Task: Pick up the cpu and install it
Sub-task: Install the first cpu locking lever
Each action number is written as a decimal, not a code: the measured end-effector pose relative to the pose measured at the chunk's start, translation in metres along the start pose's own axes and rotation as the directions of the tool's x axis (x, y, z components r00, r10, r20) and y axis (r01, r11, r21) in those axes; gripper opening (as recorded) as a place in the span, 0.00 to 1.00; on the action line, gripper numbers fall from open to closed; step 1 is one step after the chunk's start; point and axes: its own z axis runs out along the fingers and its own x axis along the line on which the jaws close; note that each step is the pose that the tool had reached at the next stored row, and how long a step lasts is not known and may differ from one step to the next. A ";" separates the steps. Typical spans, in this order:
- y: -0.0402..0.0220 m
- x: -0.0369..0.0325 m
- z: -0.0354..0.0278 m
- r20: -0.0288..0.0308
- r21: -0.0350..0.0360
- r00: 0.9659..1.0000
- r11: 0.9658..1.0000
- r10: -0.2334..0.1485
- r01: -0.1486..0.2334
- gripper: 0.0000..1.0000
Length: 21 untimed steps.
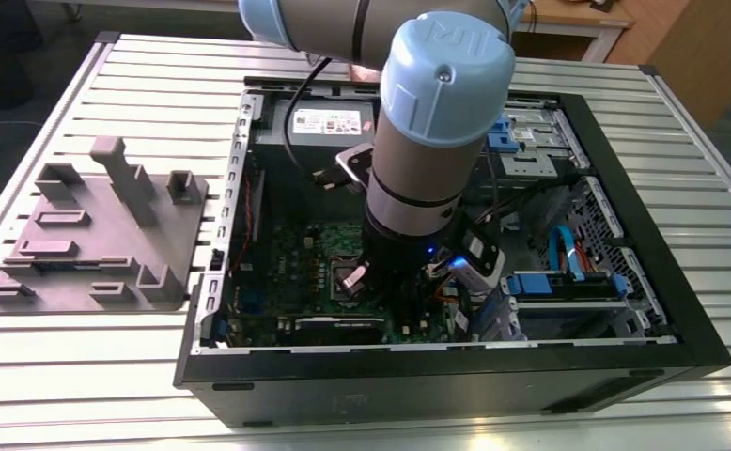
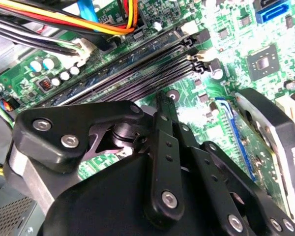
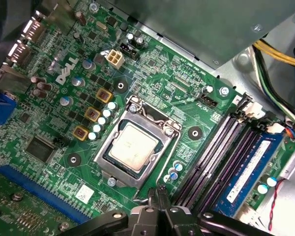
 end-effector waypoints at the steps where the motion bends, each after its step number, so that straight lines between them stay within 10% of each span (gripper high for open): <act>1: 0.0000 0.0000 -0.0019 0.000 0.000 1.000 1.000 0.000 0.000 0.10; 21: 0.0080 -0.0034 -0.0145 0.000 0.001 1.000 1.000 0.004 -0.004 0.10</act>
